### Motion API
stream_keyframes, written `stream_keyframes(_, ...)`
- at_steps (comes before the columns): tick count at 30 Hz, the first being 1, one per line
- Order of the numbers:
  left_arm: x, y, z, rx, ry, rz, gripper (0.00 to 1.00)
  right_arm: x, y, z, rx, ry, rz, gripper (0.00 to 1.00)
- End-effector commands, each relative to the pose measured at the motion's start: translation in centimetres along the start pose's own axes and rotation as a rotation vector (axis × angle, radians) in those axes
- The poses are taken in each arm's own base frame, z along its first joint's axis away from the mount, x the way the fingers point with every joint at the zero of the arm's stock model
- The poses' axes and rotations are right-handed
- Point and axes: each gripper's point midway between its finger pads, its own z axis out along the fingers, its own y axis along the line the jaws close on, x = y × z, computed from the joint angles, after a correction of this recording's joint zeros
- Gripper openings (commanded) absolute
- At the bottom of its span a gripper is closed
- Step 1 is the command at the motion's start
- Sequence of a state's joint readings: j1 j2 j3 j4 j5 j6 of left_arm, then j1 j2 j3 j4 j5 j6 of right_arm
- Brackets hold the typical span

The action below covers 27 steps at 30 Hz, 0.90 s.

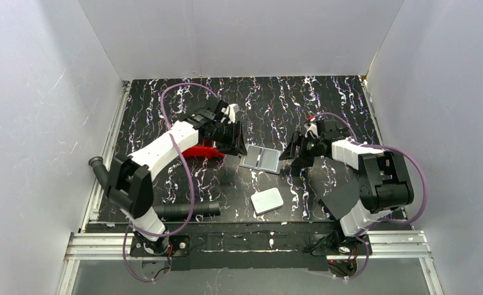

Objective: Put the credit cards into the card holder
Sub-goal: Pick up the card holder from the center of the board.

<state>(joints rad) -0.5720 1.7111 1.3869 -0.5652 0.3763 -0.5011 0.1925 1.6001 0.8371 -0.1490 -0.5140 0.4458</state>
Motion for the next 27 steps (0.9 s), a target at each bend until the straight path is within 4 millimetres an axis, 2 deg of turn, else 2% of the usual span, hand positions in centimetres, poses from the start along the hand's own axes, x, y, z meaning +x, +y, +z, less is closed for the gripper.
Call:
stream_keyframes(1,2.5,-1.6,-2.8,0.090,0.014,-0.003,0.43,1.0,1.0,1.4,-0.110,0.037,0.033,0.78)
stream_keyframes(5,4.0,-1.9,-4.0,0.125,0.006,-0.008,0.47,-0.8,-0.1,2.5,-0.079,-0.035,0.001,0.76)
stream_keyframes(8,4.7,-1.9,-3.7,0.154,0.001,-0.026,0.49,-1.5,-0.3,3.6,-0.089,-0.032,0.032,0.71)
stream_keyframes(9,4.7,-2.0,-3.3,0.166,0.003,-0.053,0.47,-1.7,-0.3,3.9,-0.095,-0.034,0.041,0.71)
stream_keyframes(12,3.8,-1.8,-0.8,0.139,0.018,-0.070,0.35,-2.0,-0.7,4.1,-0.074,-0.037,0.032,0.70)
stream_keyframes(16,1.4,-2.0,2.6,0.081,0.018,-0.082,0.18,-1.9,-1.1,3.9,-0.049,-0.033,0.022,0.70)
stream_keyframes(18,0.4,-1.4,4.3,0.023,0.008,-0.069,0.14,-2.0,-1.3,3.9,-0.038,-0.035,0.022,0.70)
stream_keyframes(22,-0.3,1.1,7.5,-0.090,0.013,-0.078,0.10,-2.9,-1.7,4.1,-0.015,-0.051,0.009,0.70)
stream_keyframes(27,0.1,3.6,10.0,-0.177,0.039,-0.091,0.07,-4.0,-2.2,4.4,0.020,-0.067,-0.021,0.70)
